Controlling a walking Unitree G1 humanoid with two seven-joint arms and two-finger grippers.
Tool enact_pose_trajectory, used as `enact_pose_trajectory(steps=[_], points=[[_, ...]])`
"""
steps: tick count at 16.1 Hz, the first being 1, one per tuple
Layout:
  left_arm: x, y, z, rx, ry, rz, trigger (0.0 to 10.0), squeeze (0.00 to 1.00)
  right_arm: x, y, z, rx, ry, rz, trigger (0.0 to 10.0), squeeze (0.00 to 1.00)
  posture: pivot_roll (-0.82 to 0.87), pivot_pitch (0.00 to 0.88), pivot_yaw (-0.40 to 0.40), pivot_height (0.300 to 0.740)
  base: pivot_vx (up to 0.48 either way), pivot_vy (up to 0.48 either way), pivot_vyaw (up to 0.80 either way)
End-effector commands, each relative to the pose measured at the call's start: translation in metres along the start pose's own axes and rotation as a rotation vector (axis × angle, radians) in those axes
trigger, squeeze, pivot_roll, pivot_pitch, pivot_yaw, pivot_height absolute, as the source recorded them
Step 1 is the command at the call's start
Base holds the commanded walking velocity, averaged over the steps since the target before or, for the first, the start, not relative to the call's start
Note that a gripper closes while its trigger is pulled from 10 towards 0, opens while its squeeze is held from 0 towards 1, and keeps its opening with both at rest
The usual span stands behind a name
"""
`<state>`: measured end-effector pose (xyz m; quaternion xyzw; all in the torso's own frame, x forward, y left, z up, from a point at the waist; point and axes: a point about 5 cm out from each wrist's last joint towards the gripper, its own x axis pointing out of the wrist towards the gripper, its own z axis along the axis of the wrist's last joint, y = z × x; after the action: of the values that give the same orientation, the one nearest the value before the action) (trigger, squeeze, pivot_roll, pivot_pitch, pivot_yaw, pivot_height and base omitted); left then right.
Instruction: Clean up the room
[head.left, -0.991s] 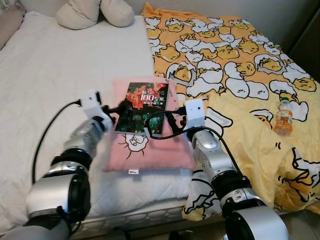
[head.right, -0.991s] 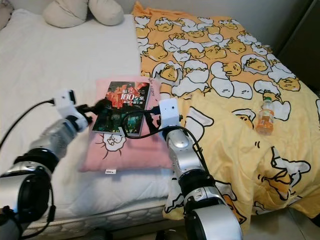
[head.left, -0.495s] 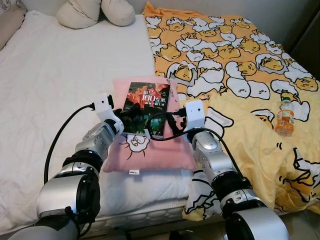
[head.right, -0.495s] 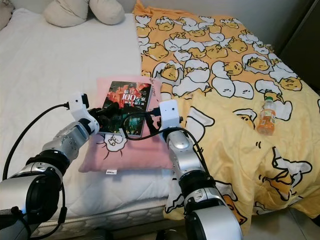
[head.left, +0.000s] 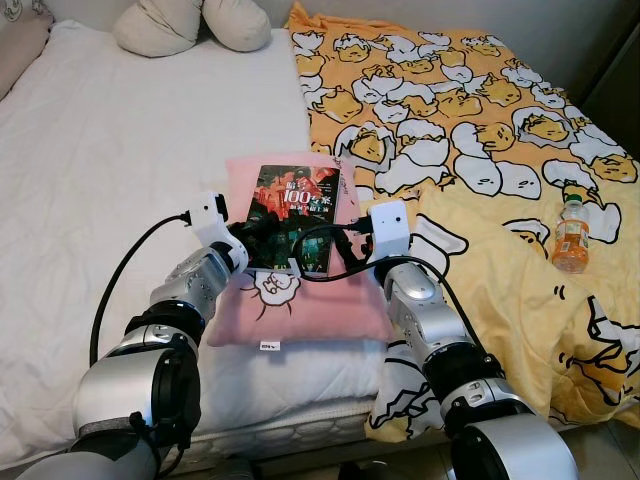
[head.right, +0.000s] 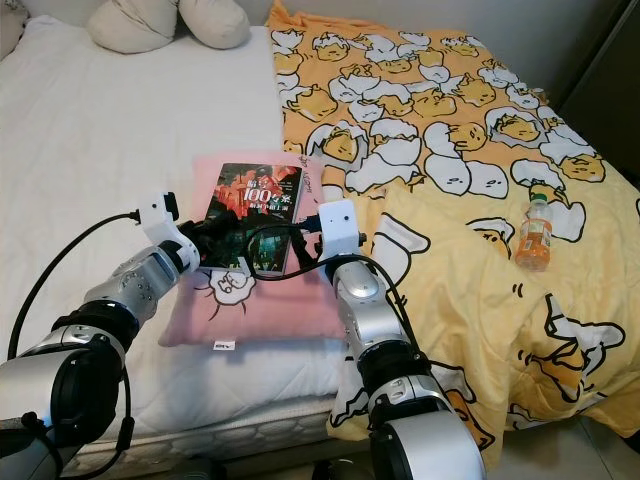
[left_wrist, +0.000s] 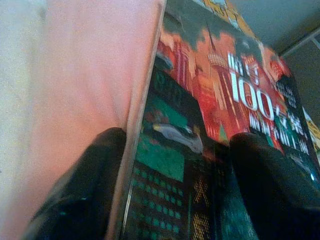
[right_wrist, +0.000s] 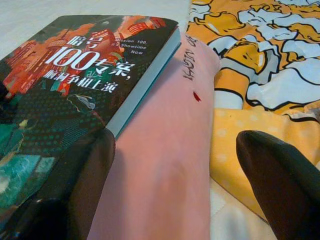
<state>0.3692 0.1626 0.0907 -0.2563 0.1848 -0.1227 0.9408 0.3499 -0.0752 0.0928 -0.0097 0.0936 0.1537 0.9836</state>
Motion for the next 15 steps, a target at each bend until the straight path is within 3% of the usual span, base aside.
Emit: enact_pose_trajectory(steps=[1,8,15], points=[[0.001,-0.004,-0.019,-0.036,0.094,-0.031,0.0,0.00,0.000,-0.002,0.000,0.006,0.004,0.003,10.0,0.00,0.00,0.023,-0.050,0.732,0.000,0.000,0.00],[-0.002,0.001,-0.017,-0.025,0.085,-0.022,0.0,0.00,-0.002,-0.006,-0.001,0.004,0.009,-0.002,10.0,0.00,0.00,0.019,-0.058,0.732,0.000,0.000,0.00],[-0.001,-0.003,0.001,-0.054,-0.003,-0.076,0.0,0.00,-0.002,-0.008,-0.001,0.008,0.009,-0.007,10.0,0.00,0.00,0.035,-0.062,0.732,0.000,0.000,0.00]])
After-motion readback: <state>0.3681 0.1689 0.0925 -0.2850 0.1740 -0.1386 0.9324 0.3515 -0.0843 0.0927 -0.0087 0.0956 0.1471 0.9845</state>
